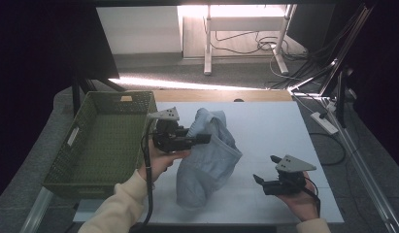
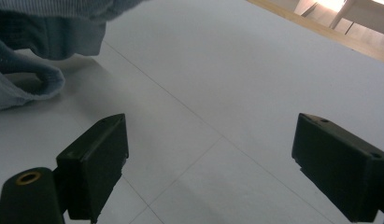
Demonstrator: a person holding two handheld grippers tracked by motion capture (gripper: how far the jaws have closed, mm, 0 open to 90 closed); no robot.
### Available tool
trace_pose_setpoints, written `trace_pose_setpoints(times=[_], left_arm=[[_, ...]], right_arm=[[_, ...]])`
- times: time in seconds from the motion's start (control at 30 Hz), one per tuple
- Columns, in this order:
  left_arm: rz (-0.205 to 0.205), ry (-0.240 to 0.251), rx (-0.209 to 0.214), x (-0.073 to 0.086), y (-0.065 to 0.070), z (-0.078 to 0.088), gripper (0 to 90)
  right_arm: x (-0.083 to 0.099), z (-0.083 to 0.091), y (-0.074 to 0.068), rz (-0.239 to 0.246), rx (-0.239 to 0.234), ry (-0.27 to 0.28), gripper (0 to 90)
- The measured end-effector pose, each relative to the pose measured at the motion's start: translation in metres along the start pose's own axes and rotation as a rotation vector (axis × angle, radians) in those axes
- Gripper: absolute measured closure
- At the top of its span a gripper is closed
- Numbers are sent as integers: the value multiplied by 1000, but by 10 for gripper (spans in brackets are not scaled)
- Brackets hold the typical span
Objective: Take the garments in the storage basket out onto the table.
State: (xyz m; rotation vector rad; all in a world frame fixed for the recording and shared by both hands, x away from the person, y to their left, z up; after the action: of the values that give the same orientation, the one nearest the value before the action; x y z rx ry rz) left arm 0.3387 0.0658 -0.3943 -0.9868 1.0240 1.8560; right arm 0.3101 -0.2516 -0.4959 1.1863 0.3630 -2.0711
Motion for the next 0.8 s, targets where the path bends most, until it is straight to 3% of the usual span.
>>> trace_pose_setpoints(times=[0.3,0.8], left_arm=[[35,-42,-5,12,-20,-11,693],[32,-150,-70,27,-43,-27,684]], right_arm=[[0,-1,0,-1,-2,-3,114],[0,-1,0,4,0,-6,114]])
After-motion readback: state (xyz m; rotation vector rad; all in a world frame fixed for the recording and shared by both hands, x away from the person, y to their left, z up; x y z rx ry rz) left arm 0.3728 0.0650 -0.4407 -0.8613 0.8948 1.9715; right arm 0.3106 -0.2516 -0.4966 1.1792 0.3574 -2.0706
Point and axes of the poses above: each handheld gripper's, and its own axes: z roughly backward along the jaws, x roughly out of its underside, y roughly to its right, the point moved 4 cm from there along -z, roughly forward along the jaws, and after that the axes turned 3 degrees about -z, right-handed, at the moved point
